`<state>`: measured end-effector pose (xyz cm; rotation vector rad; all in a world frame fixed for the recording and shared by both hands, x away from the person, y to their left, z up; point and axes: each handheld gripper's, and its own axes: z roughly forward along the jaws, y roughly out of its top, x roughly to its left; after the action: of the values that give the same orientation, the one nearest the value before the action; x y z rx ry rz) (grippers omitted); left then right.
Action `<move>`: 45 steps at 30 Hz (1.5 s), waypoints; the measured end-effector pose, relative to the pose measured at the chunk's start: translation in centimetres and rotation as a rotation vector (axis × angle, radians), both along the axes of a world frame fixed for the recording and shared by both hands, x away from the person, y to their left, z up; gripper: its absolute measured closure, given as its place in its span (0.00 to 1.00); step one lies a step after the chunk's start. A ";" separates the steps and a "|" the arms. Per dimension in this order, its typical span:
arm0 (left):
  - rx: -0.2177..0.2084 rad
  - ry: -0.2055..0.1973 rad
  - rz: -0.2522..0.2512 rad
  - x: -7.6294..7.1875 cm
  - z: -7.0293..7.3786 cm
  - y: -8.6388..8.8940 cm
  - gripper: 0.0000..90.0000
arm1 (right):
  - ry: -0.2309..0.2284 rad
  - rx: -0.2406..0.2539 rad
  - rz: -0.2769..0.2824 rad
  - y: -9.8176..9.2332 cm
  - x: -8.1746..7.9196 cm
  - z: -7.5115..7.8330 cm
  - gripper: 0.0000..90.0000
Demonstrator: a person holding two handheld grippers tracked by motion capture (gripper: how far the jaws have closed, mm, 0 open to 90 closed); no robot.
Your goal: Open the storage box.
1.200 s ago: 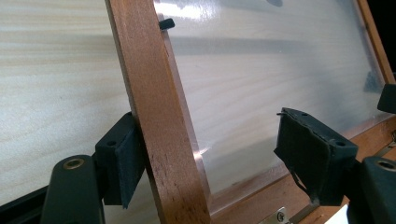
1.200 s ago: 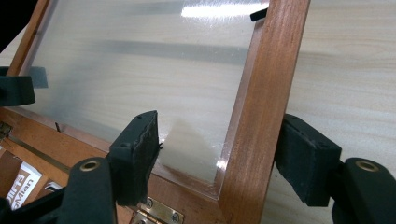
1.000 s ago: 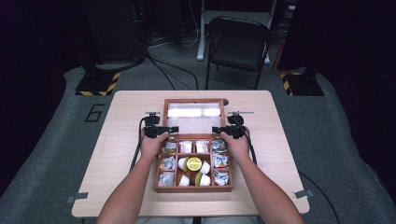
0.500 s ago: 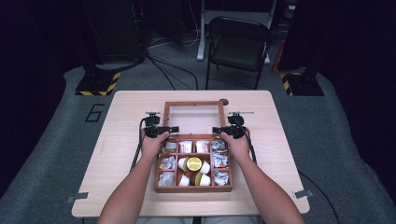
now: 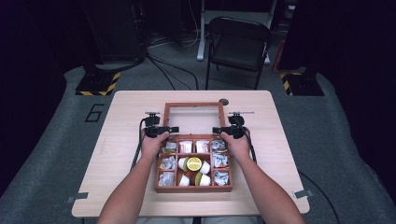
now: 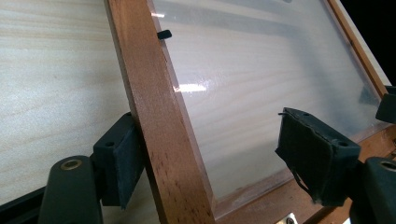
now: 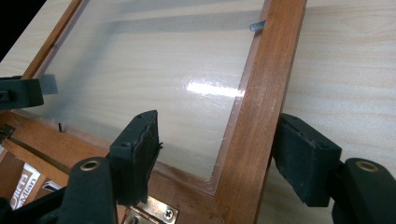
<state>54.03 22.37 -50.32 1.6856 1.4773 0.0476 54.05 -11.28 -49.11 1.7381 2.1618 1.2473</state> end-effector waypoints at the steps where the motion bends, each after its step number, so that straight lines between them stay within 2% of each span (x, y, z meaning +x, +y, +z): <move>1: -0.001 0.006 -0.001 0.0 0.0 0.0 0.28 | 0.002 -0.001 -0.001 0.0 0.0 0.0 0.36; 10: -0.012 0.021 0.003 0.2 -0.2 0.1 0.28 | 0.017 0.008 -0.003 -0.1 0.1 -0.2 0.36; 14: -0.023 0.040 0.008 0.2 -0.2 0.1 0.28 | 0.030 0.017 -0.007 -0.2 0.2 -0.3 0.36; 18: -0.031 0.051 0.009 0.3 -0.3 0.1 0.28 | 0.056 0.028 -0.013 -0.2 0.2 -0.3 0.36; 26: -0.030 0.053 0.006 0.3 -0.4 0.2 0.28 | 0.061 0.030 -0.017 -0.2 0.2 -0.3 0.36; 28: -0.032 0.056 0.007 0.3 -0.4 0.2 0.28 | 0.048 0.028 -0.013 -0.2 0.3 -0.4 0.36; 35: -0.032 0.057 0.008 0.4 -0.4 0.2 0.28 | 0.063 0.029 -0.020 -0.2 0.2 -0.3 0.36; 39: -0.038 0.060 0.003 0.4 -0.5 0.2 0.28 | 0.054 0.023 -0.019 -0.2 0.2 -0.3 0.36; 45: -0.054 0.079 0.011 0.5 -0.7 0.3 0.28 | 0.069 0.035 -0.022 -0.2 0.2 -0.5 0.36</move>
<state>54.50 22.66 -50.97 1.6524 1.5331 -0.0523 54.27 -11.53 -49.58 1.8398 2.1643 1.2455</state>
